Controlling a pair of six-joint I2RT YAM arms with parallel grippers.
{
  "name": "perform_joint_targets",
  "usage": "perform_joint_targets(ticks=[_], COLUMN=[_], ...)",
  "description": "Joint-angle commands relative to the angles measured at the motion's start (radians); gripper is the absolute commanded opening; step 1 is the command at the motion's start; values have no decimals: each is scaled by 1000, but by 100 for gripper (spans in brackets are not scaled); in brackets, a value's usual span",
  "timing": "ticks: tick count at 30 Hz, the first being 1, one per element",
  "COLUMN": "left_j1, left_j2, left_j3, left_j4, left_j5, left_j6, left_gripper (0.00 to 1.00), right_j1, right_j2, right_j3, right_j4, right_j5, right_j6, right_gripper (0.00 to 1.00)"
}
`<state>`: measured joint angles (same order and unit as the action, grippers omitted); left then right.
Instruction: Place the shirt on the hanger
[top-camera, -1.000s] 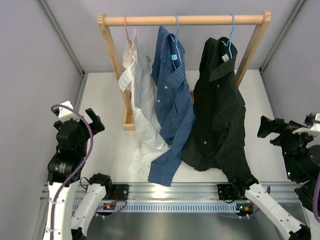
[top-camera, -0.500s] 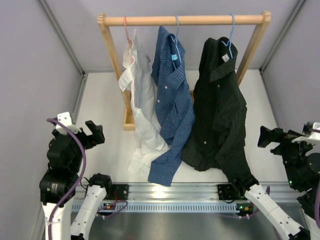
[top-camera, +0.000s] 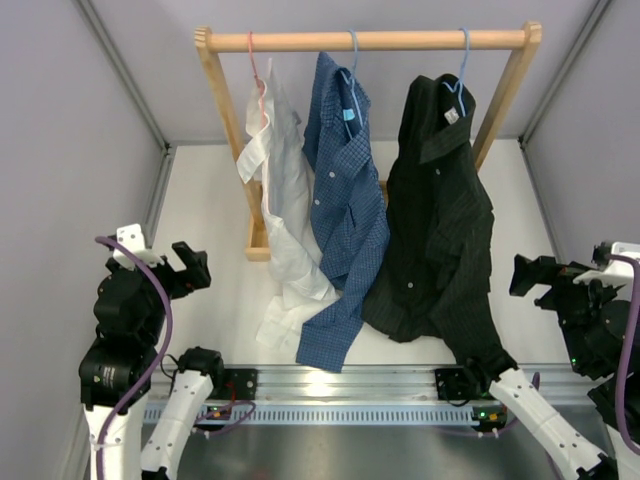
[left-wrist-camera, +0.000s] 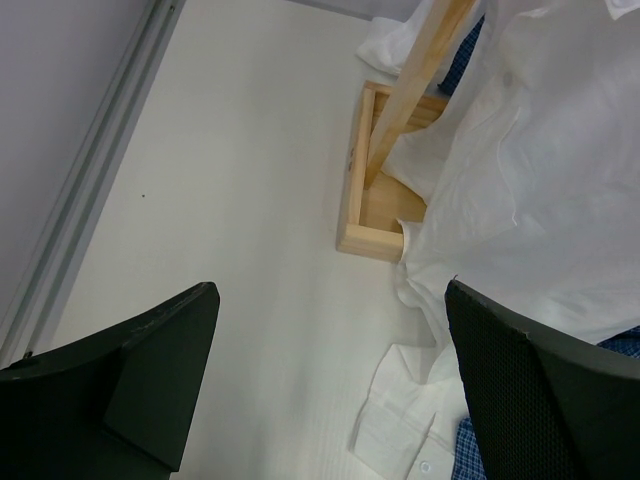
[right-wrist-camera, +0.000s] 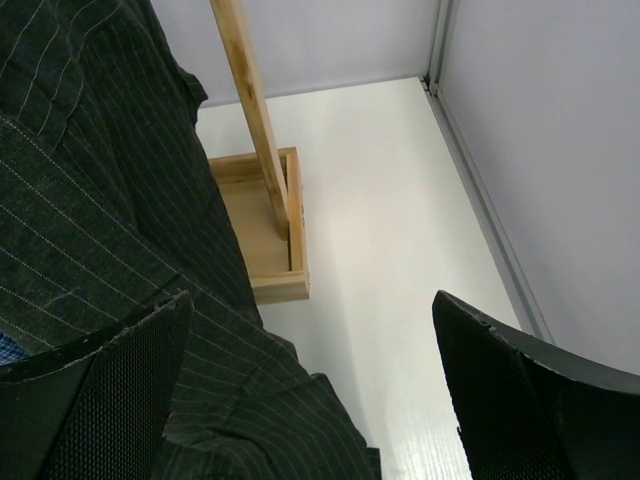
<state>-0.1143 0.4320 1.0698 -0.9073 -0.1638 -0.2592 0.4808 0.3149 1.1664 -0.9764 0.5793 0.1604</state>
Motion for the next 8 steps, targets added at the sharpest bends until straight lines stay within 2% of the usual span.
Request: perform_joint_targets(ticks=[1, 8], left_j1=[-4, -4], left_j2=[-12, -9], left_j3=[4, 4], left_j4=[-2, 2], left_j5=[9, 3], left_j6=[8, 6], left_gripper=[98, 98], right_j1=[-15, -15], right_j2=[7, 9], right_j3=[-11, -22], right_j4=[8, 21], right_j5=[-4, 5], right_j6=[-4, -9], right_gripper=[100, 100])
